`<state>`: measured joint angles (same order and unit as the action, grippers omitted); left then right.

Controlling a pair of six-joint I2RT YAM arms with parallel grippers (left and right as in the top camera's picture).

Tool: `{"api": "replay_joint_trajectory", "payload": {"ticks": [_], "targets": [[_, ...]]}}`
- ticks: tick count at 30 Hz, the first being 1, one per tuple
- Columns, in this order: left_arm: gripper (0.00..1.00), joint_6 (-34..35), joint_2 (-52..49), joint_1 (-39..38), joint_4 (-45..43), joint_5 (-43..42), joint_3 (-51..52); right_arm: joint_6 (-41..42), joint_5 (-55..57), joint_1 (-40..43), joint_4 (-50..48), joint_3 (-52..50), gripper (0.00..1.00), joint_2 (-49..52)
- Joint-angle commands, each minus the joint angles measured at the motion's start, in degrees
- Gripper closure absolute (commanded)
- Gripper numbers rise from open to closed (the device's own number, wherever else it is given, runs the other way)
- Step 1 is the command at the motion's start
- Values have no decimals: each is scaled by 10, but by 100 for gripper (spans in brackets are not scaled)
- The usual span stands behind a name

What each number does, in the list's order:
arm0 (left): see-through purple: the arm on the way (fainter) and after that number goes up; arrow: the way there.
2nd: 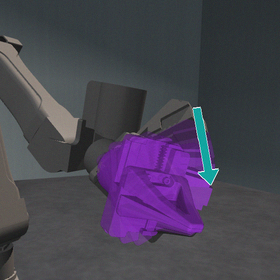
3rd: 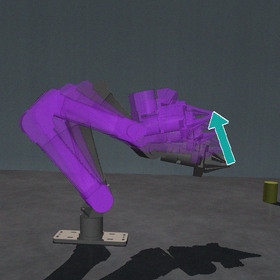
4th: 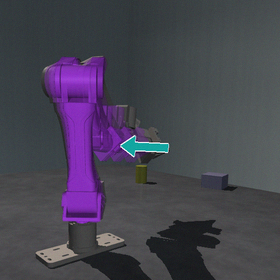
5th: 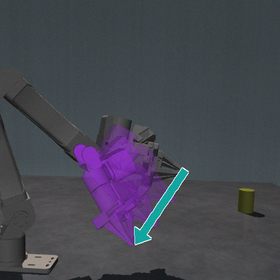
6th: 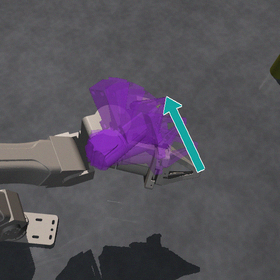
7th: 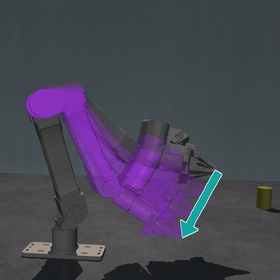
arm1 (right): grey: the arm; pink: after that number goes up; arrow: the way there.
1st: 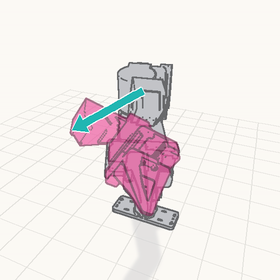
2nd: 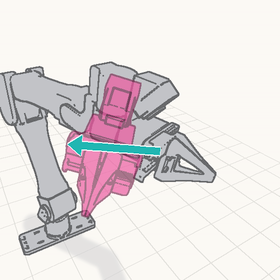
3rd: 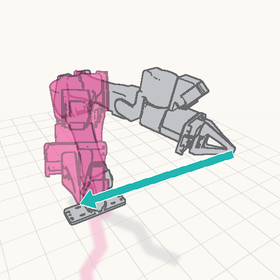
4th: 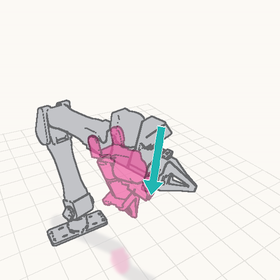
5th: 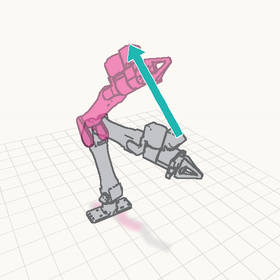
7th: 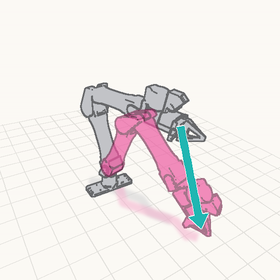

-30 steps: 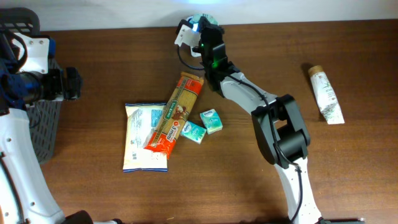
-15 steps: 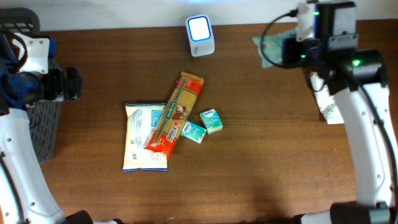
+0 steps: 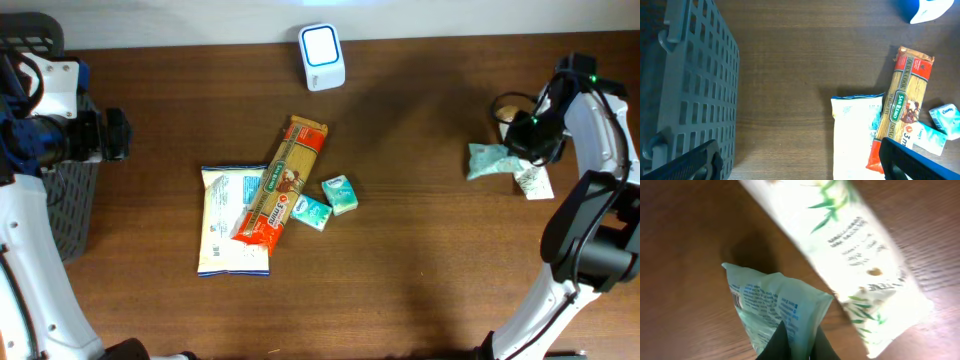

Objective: Scan the item barcode

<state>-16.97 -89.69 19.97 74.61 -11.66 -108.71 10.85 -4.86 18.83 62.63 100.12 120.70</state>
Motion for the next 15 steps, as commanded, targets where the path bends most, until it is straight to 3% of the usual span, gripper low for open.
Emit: {"api": "replay_joint_trajectory", "payload": {"ticks": [1, 7, 9, 15], "targets": [[1, -7, -1, 2, 1, -6, -2, 17, 29, -1, 10, 1, 53, -6], [1, -7, -1, 2, 1, -6, -2, 14, -71, -10, 94, 88, 50, -24], [1, -7, -1, 2, 1, -6, -2, -24, -118, -32, 134, 135, 50, -33], [1, -7, -1, 2, 1, -6, -2, -50, -175, -207, 159, 143, 50, -25]]}}
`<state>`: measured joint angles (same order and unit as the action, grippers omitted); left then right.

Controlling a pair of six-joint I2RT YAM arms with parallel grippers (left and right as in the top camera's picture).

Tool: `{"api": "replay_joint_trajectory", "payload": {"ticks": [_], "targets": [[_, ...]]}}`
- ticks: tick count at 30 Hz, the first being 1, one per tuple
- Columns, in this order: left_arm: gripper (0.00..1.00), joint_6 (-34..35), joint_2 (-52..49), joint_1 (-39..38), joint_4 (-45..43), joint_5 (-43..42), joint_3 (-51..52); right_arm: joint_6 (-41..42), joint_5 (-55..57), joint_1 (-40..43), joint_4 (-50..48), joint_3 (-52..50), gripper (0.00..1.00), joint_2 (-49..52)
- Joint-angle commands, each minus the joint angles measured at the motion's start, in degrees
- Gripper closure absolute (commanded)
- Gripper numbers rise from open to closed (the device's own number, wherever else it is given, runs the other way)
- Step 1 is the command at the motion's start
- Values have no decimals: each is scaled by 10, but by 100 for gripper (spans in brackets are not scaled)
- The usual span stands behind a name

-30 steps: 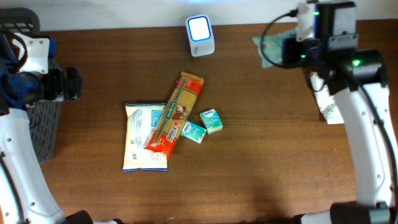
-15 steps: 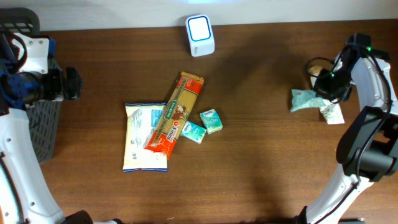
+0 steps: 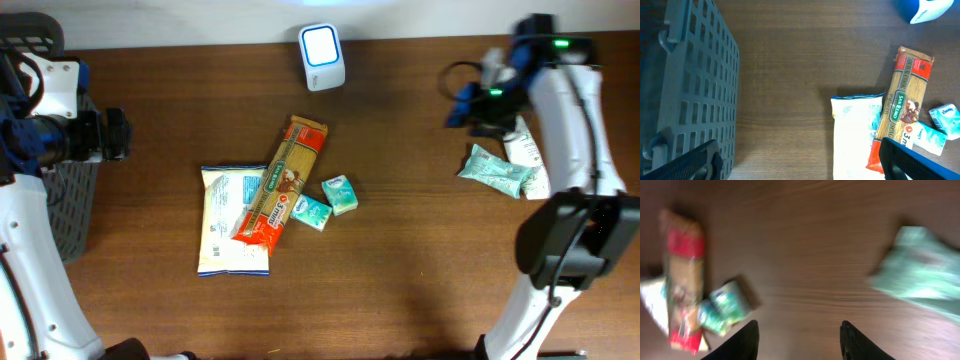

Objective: Scan the item barcode

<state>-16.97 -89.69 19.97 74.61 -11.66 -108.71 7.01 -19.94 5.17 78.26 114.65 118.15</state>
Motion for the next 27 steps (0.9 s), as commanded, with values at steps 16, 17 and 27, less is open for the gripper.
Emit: {"api": "replay_joint_trajectory", "payload": {"ticks": [16, 17, 27], "targets": [[1, -7, -2, 2, 1, -6, -2, 160, 90, -395, -86, -5, 76, 105], [1, -7, -2, 2, 1, -6, -2, 165, 100, -400, -86, -6, 76, 108], [1, -7, -2, 2, 1, -6, -2, 188, 135, -403, -88, -42, 79, 157]]}}
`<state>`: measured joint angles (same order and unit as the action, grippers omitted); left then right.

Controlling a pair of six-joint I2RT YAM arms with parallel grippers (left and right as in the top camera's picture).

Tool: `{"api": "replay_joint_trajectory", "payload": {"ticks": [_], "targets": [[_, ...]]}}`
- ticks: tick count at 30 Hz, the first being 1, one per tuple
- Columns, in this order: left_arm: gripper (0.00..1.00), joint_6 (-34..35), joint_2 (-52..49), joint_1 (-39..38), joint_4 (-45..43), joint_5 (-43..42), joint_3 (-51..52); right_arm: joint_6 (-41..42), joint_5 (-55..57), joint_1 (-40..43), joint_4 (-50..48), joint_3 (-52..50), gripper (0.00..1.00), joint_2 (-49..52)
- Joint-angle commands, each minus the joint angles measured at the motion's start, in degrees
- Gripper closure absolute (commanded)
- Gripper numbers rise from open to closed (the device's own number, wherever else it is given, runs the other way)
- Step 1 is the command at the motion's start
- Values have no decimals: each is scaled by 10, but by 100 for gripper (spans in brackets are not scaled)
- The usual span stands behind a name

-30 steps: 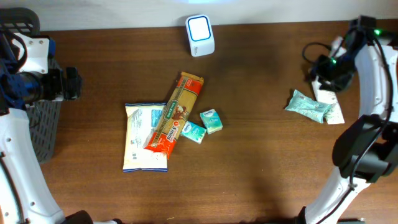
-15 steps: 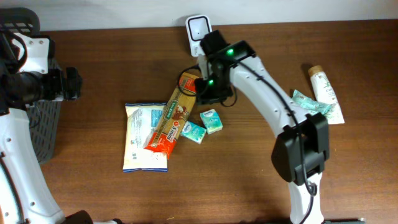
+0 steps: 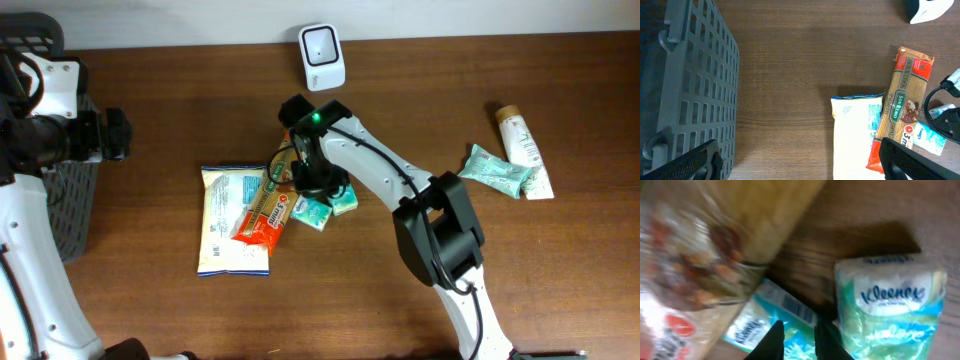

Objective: Scan the item barcode

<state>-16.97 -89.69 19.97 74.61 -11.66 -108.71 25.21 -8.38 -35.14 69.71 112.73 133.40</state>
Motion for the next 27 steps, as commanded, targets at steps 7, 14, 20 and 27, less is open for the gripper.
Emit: {"api": "replay_joint_trajectory", "payload": {"ticks": [7, 14, 20, 27], "targets": [[1, -7, -2, 2, 1, -6, -2, -16, 60, 50, 10, -49, 83, -7], [1, -7, -2, 2, 1, -6, -2, -74, 50, 89, 35, -20, 83, -20], [1, -7, -2, 2, 1, -6, -2, -115, -17, 83, 68, 38, 83, -20], [1, -7, -2, 2, 1, -6, -2, -124, -15, 96, 82, 37, 82, -20]]}}
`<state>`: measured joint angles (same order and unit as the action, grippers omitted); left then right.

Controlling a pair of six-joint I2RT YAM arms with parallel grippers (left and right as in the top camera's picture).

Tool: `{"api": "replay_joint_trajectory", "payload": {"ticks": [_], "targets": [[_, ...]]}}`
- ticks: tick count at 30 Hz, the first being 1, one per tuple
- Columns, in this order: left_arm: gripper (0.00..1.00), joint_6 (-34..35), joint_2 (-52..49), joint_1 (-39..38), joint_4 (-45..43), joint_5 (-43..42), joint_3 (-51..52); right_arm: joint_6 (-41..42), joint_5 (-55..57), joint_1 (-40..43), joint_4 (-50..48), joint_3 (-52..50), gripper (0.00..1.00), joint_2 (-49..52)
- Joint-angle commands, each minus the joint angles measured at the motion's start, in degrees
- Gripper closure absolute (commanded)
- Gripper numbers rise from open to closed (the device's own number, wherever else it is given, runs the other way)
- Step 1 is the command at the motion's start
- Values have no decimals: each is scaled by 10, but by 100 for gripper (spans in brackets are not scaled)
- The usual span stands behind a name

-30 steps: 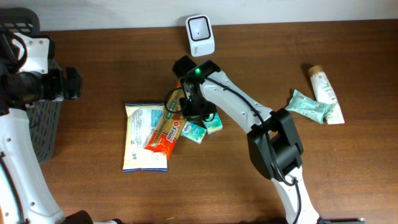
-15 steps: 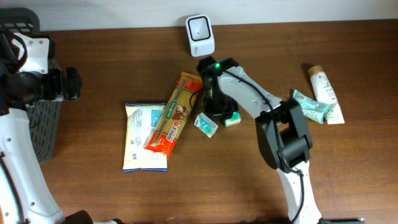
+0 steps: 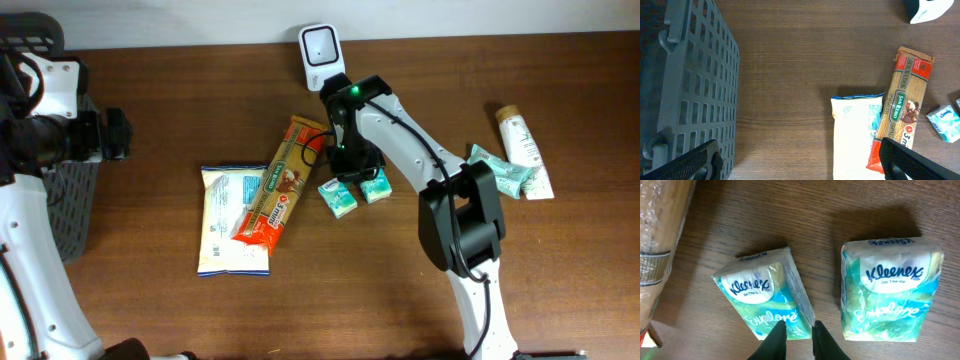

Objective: Scan the item barcode

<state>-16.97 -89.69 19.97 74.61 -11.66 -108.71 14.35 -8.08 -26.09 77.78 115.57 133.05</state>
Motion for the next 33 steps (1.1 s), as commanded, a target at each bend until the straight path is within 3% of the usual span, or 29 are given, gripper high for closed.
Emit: {"api": "replay_joint_trajectory", "payload": {"ticks": [1, 3, 8, 14, 15, 18, 22, 24, 25, 27, 33], "targets": [[1, -7, -2, 2, 1, -6, -2, -31, -25, 4, 2, 7, 77, -16], [1, -7, -2, 2, 1, -6, -2, -65, -37, 2, 2, -3, 66, -16], [1, -7, -2, 2, 1, -6, -2, -148, -126, 42, 9, -36, 65, -16], [1, -7, -2, 2, 1, -6, -2, -156, -135, 46, -67, -127, 65, -16], [1, -7, -2, 2, 1, -6, -2, -156, -148, 46, -85, -147, 67, -15], [1, -7, -2, 2, 1, -6, -2, -156, -166, 47, -108, -172, 89, -15], [1, -7, -2, 2, 1, -6, -2, -156, -189, 47, -107, -172, 95, -16], [1, -7, -2, 2, 1, -6, -2, -156, -189, 47, -100, -172, 85, -16], [1, -7, -2, 2, 1, -6, -2, -156, -187, 47, -89, -172, 74, -16], [1, -7, -2, 2, 1, -6, -2, -156, -187, 47, -77, -174, 66, -16], [1, -7, -2, 2, 1, -6, -2, -154, -187, 47, -87, -209, 64, -16]]}}
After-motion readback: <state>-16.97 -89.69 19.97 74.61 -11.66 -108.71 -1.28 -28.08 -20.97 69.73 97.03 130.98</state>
